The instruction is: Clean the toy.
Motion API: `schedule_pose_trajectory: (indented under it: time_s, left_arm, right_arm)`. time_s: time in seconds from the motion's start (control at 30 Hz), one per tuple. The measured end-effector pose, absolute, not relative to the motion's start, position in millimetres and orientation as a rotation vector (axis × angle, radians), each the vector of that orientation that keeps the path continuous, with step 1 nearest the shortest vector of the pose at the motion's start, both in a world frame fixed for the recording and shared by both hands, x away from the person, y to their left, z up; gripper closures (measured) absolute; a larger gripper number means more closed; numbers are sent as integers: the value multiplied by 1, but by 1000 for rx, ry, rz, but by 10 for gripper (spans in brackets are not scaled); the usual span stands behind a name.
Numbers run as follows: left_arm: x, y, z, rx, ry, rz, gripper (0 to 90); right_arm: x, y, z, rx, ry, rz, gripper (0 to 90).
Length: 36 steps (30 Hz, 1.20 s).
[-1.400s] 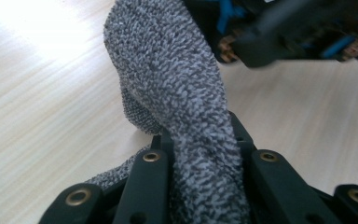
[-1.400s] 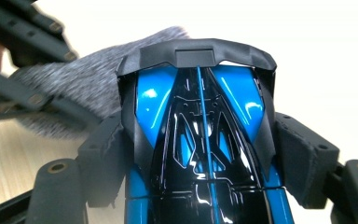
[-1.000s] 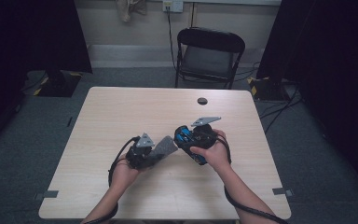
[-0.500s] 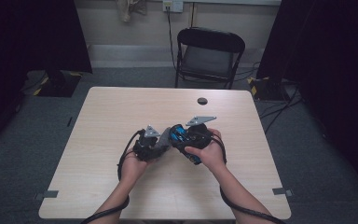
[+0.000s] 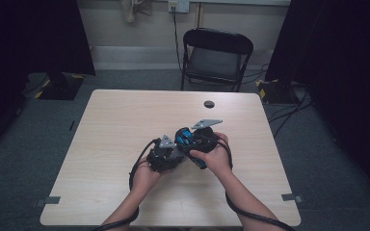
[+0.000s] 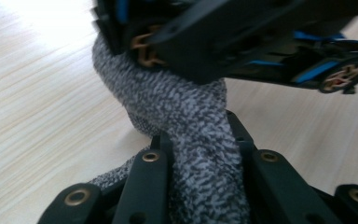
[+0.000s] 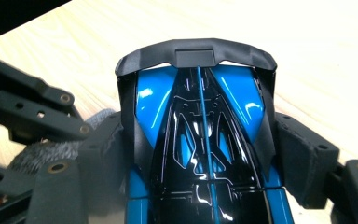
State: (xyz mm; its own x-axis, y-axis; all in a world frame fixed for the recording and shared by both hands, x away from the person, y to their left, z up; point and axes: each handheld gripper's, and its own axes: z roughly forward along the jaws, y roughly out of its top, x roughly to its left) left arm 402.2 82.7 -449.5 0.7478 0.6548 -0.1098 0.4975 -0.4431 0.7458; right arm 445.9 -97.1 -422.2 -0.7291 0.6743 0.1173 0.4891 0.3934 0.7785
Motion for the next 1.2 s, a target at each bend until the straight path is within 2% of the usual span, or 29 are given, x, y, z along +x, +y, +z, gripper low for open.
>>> schedule_pose_trajectory:
  time_s: [0.87,1.2]
  left_arm:
    - [375,47,-459,2236,658,161,751]
    - [364,45,-462,2253,627,105,750]
  right_arm:
    - [459,-87,-417,1091,2415,1229,260]
    - [463,-97,-415,1132,2383,1267,260]
